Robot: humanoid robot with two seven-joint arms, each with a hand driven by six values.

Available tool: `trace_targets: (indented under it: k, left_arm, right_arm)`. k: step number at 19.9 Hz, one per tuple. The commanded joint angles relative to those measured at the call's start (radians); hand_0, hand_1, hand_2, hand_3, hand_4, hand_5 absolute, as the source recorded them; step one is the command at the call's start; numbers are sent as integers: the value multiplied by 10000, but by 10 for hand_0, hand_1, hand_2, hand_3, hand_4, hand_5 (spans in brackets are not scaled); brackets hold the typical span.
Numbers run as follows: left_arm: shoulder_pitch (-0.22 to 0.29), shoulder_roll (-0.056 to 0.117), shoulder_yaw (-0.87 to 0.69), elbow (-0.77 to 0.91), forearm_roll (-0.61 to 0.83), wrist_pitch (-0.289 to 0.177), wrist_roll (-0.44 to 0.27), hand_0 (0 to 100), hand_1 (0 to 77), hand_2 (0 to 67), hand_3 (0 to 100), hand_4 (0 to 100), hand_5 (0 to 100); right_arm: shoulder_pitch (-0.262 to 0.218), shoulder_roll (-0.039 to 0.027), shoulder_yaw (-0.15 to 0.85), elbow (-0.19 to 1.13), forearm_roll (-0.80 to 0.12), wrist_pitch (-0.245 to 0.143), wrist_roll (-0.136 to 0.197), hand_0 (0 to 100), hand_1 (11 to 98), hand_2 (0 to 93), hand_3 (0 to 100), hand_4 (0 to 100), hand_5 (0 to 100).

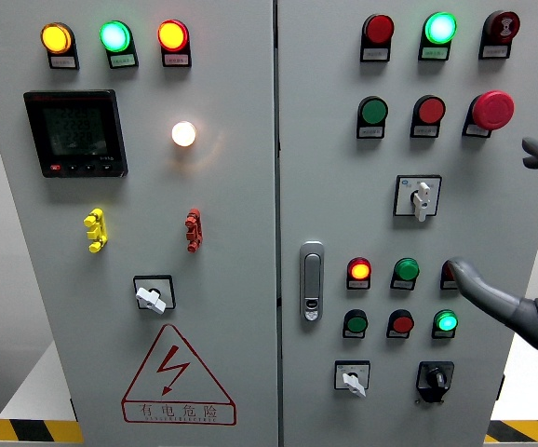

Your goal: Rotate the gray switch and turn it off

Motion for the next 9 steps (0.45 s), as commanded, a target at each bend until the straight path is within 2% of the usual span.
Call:
trace_targets:
  k: [1,2,4,9]
  left_arm:
    - [-3,1,0,0,3,0,1,845,0,134,187,83,109]
    - [-3,1,0,0,3,0,1,845,0,134,187,83,109]
    - [-3,1,0,0,3,0,1,845,0,134,187,83,109]
    - [-3,1,0,0,3,0,1,846,0,134,187,82,109]
  right_arm:
    - [-166,1,426,117,-10,26,347,0,352,97,130,94,262]
    - [-228,1,519,224,-26,42,501,0,353,96,128,92,259]
    - [-351,1,535,331,-26,42,578,0,354,94,125,89,258]
    - [-428,1,520,363,-41,42,563,0,355,92,128,94,252]
